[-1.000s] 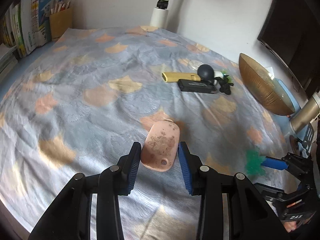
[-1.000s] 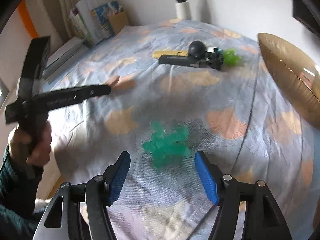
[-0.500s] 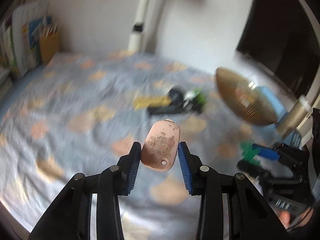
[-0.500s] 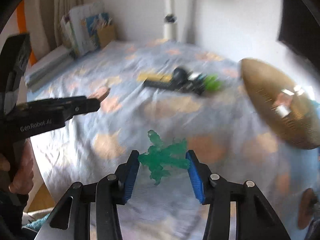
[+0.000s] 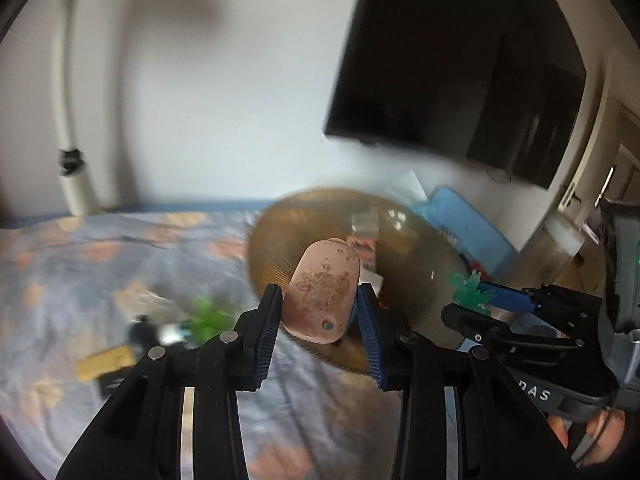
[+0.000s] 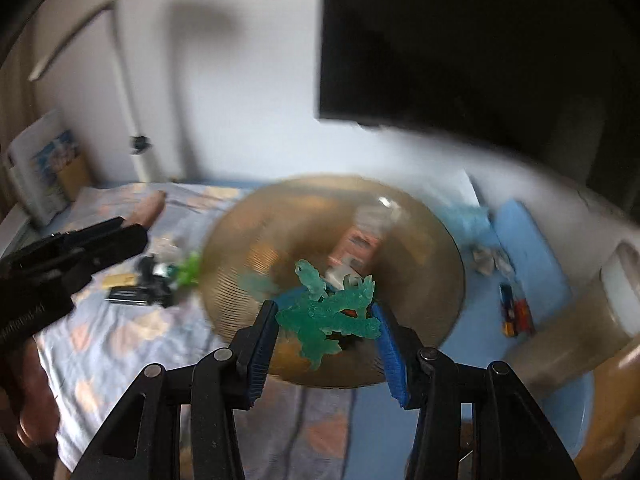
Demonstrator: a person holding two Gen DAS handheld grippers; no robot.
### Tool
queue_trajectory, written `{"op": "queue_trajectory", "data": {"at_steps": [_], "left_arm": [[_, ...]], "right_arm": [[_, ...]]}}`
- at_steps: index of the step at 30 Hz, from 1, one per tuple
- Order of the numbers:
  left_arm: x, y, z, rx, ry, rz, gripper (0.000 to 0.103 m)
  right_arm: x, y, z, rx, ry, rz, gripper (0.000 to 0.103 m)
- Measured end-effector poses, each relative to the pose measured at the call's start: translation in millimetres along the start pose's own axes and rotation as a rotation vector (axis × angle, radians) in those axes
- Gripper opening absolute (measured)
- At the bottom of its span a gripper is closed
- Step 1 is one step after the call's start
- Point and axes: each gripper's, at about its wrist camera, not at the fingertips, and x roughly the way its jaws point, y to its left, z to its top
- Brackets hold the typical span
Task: Organize rigid objects
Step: 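Carry green toy and eraser over the golden bowl and open both tools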
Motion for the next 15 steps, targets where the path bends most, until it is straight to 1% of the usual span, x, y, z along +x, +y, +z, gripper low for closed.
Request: {"op": "queue_trajectory", "data": {"at_steps": [3, 5, 6, 7, 8, 9, 10, 12, 13, 15], "left_arm": [[21.5, -10.5, -5.8, 0.016, 0.056, -0.002, 0.035], [27.0, -16.7, -7.4, 0.006, 0.067, -0.013, 0.036], [27.8, -17.1, -7.4, 0.001, 0.061, -0.018, 0.038], [26.7, -16.4, -7.3, -0.004, 0.050, -0.020, 0.044], [24.9, -14.3, -6.2, -0.005, 0.042, -0.020, 0.065], [20.5, -9.5, -4.7, -0.013, 0.034, -0.006, 0.077], [10.8, -1.1, -3.4, -0.035, 0.008, -0.001, 0.077], [-10.0, 17.7, 1.2, -0.079, -0.031, -0.017, 0.077], [-23.1, 29.6, 2.2, -0.107, -0.052, -0.014, 0.077], [-50.2, 52.8, 2.2, -0.155, -0.093, 0.015, 0.077]], "right_arm": [[14.7, -13.3, -2.4, 0.044, 0.040, -0.009, 0.047], [19.3, -19.0, -4.6, 0.056, 0.049, -0.012, 0.047], [20.0, -19.0, -5.3, 0.059, 0.046, -0.005, 0.047], [20.0, -21.8, -4.3, 0.066, 0.037, 0.006, 0.049], [18.9, -23.8, -3.7, 0.075, 0.030, 0.004, 0.063], [17.7, -25.9, -3.0, 0.082, 0.020, -0.012, 0.070], [12.1, -27.3, -2.6, 0.088, -0.009, -0.043, 0.077], [-1.7, -27.4, -0.3, 0.086, -0.052, -0.066, 0.077], [-9.1, -26.5, 0.6, 0.083, -0.071, -0.054, 0.077], [-24.3, -20.5, 0.6, 0.079, -0.108, -0.025, 0.077]]}}
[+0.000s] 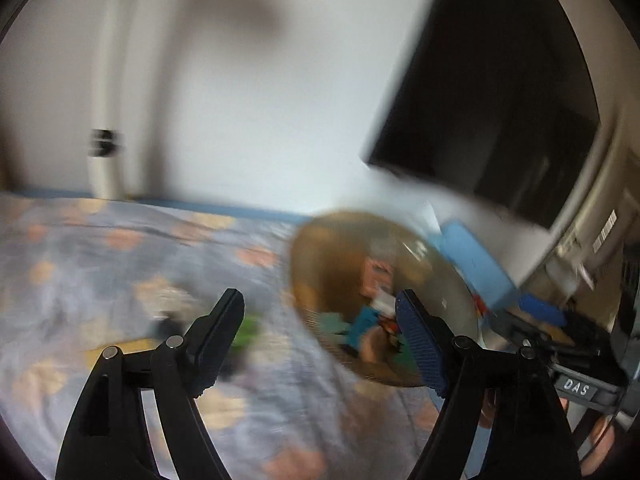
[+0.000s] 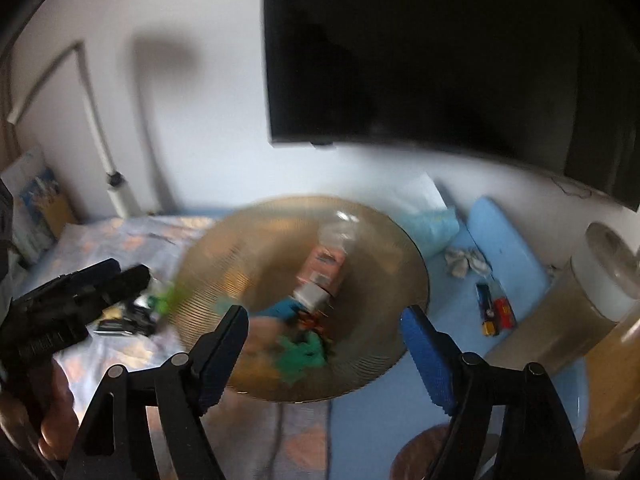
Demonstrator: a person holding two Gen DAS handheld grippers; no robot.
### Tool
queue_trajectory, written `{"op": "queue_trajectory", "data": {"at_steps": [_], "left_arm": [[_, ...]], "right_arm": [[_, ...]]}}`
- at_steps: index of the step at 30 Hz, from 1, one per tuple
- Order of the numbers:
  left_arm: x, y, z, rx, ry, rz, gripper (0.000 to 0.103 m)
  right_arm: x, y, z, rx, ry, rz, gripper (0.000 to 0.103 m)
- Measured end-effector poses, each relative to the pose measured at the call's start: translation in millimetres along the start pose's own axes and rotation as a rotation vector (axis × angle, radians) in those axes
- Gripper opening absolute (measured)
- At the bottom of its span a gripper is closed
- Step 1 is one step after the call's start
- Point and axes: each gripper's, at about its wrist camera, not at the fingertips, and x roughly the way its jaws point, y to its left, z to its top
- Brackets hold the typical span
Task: Organize rigid objects
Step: 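Carry green toy and eraser over the golden bowl and open both tools, then move both open tools back toward the remaining items on the sheet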
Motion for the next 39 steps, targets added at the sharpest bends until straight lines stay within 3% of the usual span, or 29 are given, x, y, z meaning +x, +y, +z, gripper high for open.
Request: {"op": "queue_trajectory", "data": {"at_steps": [7, 12, 15, 20, 27, 30, 33, 35, 39], "left_arm": [[-92.0, 81.0, -3.1, -0.121, -0.131, 0.140, 0.077], [-124.7, 128.2, -27.6, -0.201, -0.165, 0.229, 0.077], [-121.1, 146.5, -51.5, -0.206, -0.135, 0.334, 0.077], [-100.7, 170.2, -91.8, -0.215, -0.073, 0.440, 0.077], [-77.1, 176.3, -123.1, -0.223, -0.017, 0.504, 0.077], [-84.4, 170.7, -125.6, -0.205, -0.062, 0.525, 0.077], [-82.7, 165.0, -125.6, -0.171, -0.066, 0.545, 0.077], [-82.7, 158.5, -124.6, -0.140, -0.074, 0.545, 0.077], [-80.4, 160.7, -124.3, -0.146, -0.060, 0.548, 0.077]], "right_arm": [[-40.7, 54.5, 0.9, -0.042, -0.056, 0.161, 0.078], [-51.5, 105.7, -10.8, -0.124, -0.064, 0.204, 0.081], [-37.1, 130.8, -31.6, -0.155, -0.025, 0.250, 0.081], [7.2, 165.2, -83.0, -0.191, 0.089, 0.318, 0.081], [38.8, 188.5, -121.0, -0.229, 0.145, 0.359, 0.081], [46.0, 189.4, -131.5, -0.235, 0.147, 0.341, 0.081], [44.5, 187.9, -130.3, -0.227, 0.132, 0.335, 0.084], [43.5, 185.8, -131.0, -0.213, 0.121, 0.316, 0.093], [37.7, 189.2, -130.6, -0.238, 0.093, 0.303, 0.093]]}}
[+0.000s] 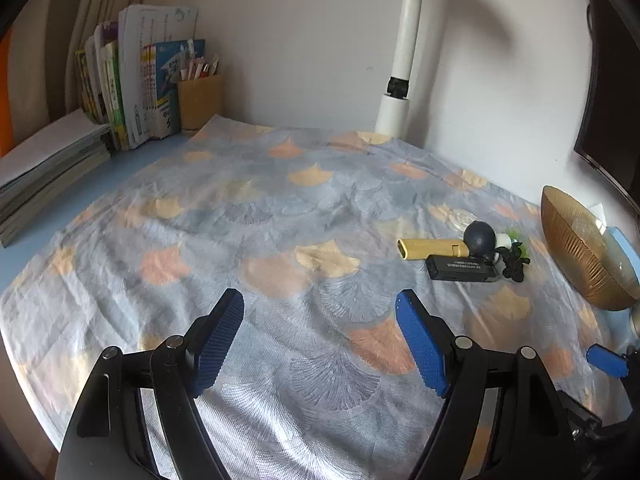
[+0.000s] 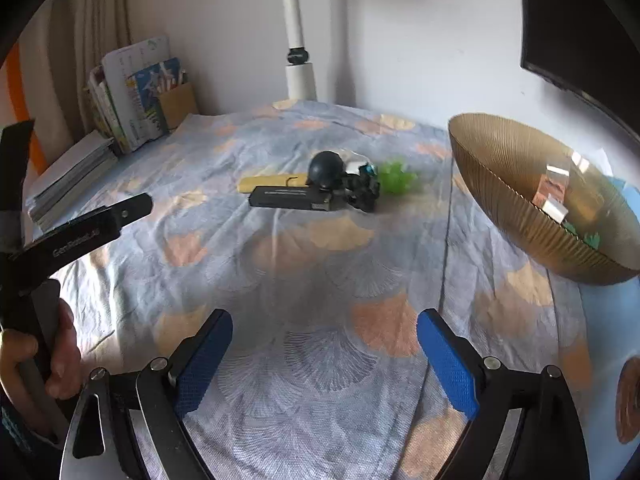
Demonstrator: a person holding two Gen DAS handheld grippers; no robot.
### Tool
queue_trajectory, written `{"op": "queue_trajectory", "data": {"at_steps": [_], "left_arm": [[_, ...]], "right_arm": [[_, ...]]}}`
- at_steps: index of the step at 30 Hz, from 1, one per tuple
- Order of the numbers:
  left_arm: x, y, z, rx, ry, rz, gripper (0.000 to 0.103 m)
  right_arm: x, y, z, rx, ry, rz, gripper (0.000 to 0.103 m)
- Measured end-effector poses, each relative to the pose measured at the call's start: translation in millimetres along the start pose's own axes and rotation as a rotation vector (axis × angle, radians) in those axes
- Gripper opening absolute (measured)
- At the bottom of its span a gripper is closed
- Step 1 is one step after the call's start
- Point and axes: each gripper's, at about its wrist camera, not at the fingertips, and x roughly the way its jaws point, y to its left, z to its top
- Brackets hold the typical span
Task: Organize rigid objects
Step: 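Move both open tools back toward the remaining items on the sheet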
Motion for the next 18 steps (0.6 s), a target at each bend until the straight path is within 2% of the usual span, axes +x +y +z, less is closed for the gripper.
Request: {"op": "queue_trajectory", "data": {"at_steps": [3, 12, 15, 18], "left_arm": [[0.6, 2.3, 0.1, -0.009, 0.002, -0.014, 0.077], [2.7, 1.5, -0.4, -0.004, 0.017, -0.017, 0.077], [4.7, -2.8, 3.1, 0.050, 0.082, -0.082, 0.077], [-3.8, -7.7, 12.2, 0.127, 0.109, -0.144, 0.077]], "right_arm": [[0.7, 4.4, -0.1, -0.021, 0.010, -0.009, 0.093], [5.0, -4.9, -0.4, 0.025, 0.033, -0.005, 0.093], [-0.5, -4.1, -0.3, 0.016, 0.016, -0.009, 0.093], [-10.2, -2.3, 2.5, -0.019, 0.020, -0.044, 0.093]]}}
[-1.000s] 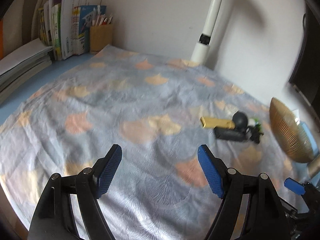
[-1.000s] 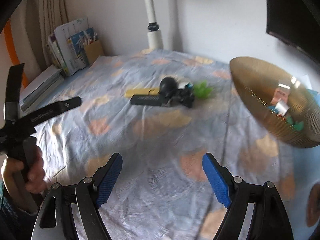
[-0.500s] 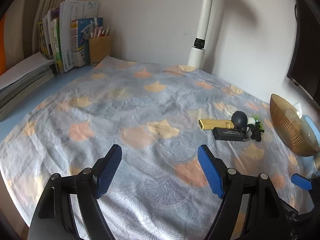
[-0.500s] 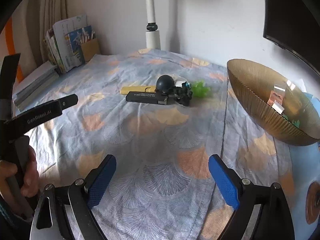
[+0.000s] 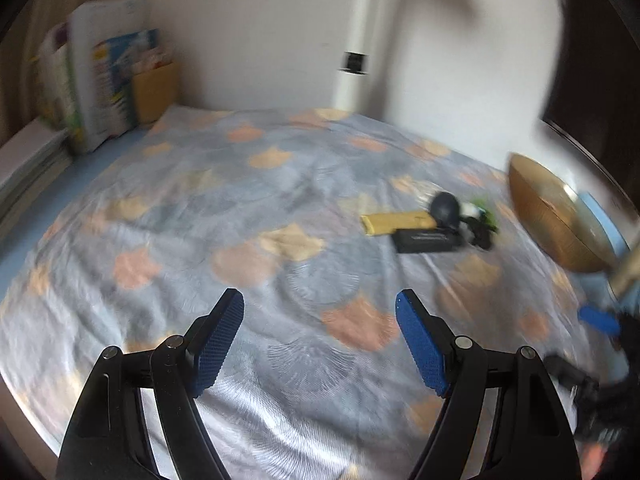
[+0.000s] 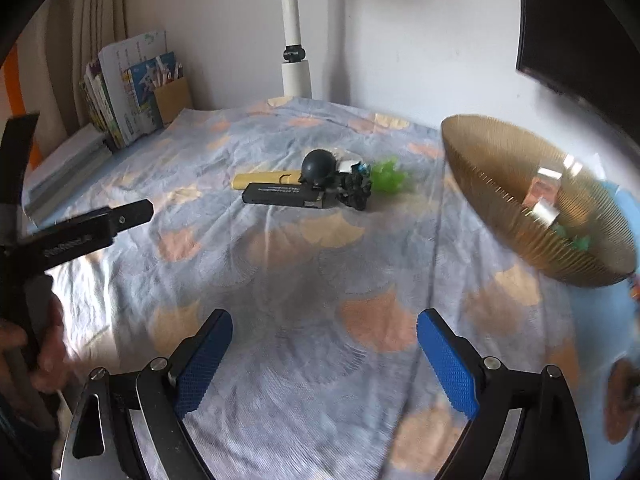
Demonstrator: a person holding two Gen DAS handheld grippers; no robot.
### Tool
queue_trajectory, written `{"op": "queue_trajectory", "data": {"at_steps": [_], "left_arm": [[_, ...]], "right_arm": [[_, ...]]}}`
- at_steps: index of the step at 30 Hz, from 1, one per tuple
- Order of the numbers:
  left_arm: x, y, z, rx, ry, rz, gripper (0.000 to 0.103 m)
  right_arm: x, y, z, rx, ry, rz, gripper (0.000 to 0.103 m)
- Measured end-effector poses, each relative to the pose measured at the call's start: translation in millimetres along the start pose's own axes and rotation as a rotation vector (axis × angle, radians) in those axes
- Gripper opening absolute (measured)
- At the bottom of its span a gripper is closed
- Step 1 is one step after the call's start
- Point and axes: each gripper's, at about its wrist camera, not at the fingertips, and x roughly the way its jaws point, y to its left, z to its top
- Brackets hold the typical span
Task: Organize rigid objects
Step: 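Move both open tools back toward the remaining items on the sheet, then grasp the black dragon figurine with the right tool while the left tool grasps the yellow lighter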
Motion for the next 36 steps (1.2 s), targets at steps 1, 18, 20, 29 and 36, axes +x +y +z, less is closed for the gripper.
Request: {"op": "queue_trajectory", "data": {"at_steps": [1, 18, 20, 29, 36], "left_arm": [[-2.8, -1.4, 4.4, 0.021, -0.001, -0.021, 0.077], [116.2, -19.5, 72.7, 0.341, 0.148, -0.162, 0.067], [123.5, -28.5, 70.8, 0.395, 0.164, -0.182, 0.068], [133.0, -66.0, 58.0, 0.543, 0.157, -0.213, 0.049], [131.7, -76.6, 56.6, 0.529, 0.162, -0.238, 0.022]], "right_arm": [[-6.1, -0.2, 4.7, -0.013, 0.000, -0.009, 0.093], [79.7, -28.8, 100.7, 0.139, 0.144, 0.056, 0.056], [94.5, -31.0, 103.0, 0.159, 0.161, 0.064, 0.055], [128.5, -35.2, 108.9, 0.202, 0.165, 0.072, 0.054], [124.2, -26.5, 107.7, 0.155, 0.127, 0.049, 0.045]]}}
